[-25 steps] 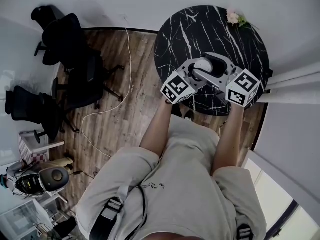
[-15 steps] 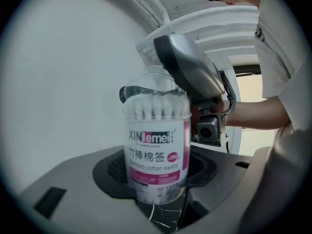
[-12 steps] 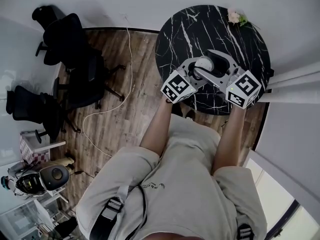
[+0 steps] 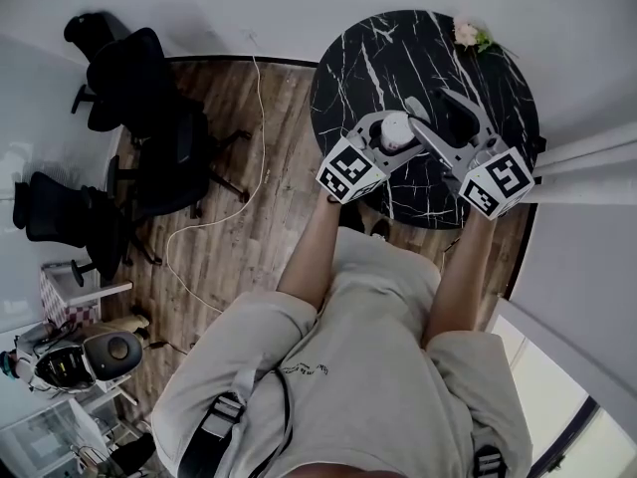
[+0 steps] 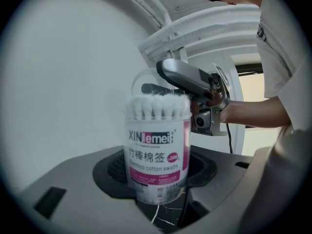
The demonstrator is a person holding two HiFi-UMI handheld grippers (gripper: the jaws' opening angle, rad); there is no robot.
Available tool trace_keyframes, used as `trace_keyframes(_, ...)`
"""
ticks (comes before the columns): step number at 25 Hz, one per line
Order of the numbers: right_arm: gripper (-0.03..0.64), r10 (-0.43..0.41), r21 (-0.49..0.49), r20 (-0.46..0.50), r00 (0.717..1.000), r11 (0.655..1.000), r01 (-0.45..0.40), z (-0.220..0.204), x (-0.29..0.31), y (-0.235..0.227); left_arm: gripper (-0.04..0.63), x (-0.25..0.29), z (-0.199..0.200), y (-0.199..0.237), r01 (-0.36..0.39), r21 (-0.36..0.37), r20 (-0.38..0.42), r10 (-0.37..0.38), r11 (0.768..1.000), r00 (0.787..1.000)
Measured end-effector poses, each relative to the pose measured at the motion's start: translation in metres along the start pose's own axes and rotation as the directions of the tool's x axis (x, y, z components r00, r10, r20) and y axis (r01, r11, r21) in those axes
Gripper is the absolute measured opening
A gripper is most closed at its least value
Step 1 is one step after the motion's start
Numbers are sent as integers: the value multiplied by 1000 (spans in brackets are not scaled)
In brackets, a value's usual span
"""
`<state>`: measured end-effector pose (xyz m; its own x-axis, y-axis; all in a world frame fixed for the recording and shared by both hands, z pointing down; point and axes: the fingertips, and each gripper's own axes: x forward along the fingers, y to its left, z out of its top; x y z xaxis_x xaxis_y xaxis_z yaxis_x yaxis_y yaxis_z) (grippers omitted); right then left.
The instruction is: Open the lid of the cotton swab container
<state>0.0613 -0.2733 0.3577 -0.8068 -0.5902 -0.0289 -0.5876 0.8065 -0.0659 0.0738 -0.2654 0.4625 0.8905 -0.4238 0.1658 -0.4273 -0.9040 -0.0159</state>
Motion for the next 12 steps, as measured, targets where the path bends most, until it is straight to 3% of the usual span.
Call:
trace_keyframes(5, 289, -114, -37, 2, 993, 993, 114, 0, -4, -16, 252, 0, -6, 2, -9, -9, -11, 9, 1000, 1000)
trace_keyframes(12, 288, -194, -53, -37, 980, 980, 192, -10, -5, -30, 252, -4, -9, 6, -33, -24, -18, 33, 999, 999)
